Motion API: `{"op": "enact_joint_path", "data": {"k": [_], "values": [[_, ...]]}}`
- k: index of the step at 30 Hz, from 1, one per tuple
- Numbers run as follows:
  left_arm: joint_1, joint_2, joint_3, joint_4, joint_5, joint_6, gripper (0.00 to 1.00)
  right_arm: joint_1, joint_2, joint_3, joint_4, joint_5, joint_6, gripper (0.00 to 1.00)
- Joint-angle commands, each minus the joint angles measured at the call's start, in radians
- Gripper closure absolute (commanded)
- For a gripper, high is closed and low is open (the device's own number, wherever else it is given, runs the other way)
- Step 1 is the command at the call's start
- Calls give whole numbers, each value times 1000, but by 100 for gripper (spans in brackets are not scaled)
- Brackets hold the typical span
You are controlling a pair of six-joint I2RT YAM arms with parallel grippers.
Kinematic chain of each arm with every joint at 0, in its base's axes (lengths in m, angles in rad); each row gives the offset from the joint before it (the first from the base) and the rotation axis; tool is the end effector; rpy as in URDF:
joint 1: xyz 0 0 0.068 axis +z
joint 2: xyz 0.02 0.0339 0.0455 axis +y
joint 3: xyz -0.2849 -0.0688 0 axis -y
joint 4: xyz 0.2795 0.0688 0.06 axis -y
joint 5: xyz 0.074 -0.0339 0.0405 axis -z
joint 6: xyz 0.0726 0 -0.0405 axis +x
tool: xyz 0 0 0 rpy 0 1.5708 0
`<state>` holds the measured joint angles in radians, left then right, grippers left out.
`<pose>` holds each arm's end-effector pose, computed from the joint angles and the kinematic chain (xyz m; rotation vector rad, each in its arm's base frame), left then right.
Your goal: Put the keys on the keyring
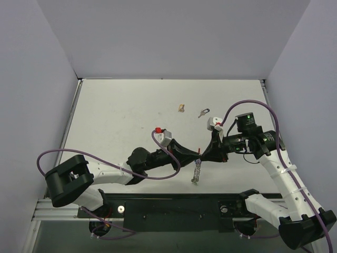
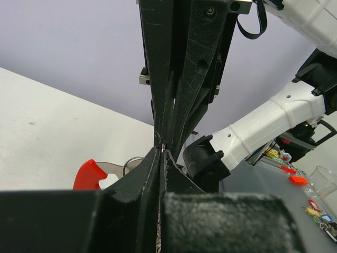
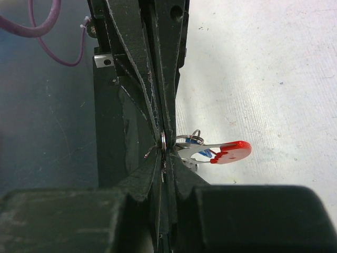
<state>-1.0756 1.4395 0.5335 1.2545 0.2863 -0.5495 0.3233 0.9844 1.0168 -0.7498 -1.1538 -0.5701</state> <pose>0.1423 -0.3066 0.2620 0.6305 1.2539 -1.5608 0.1853 0.1321 0.3518 -1.3455 1.4904 1.1357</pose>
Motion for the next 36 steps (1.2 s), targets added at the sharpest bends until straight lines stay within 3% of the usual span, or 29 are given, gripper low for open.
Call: {"op": "enact_joint_path", "data": {"k": [1,7,13,16,19,21,25,30,36], "values": [[19,-28,29,272,37,-49,82,0,-7,32,-25,-6,-10,100],[36,-65,28,186,80,-76,62,0,-6,35,-29,-14,-10,100],[71,-76,40,154,180,-112,59,11,0,49,-48,21,-11,100],[106,-131,69,-58,279,-54,57,42,23,94,-164,101,-97,100],[98,-260,150,-561,275,237,54,77,72,210,-339,229,-252,100],[79,-320,189,-791,217,409,52,98,112,282,-448,295,-309,100],[46,-366,235,-966,162,574,50,152,195,384,-595,419,-358,100],[-39,-309,289,-1008,32,674,51,203,269,445,-668,538,-347,100],[-132,-212,310,-894,-150,732,51,211,292,457,-681,575,-333,100]]}}
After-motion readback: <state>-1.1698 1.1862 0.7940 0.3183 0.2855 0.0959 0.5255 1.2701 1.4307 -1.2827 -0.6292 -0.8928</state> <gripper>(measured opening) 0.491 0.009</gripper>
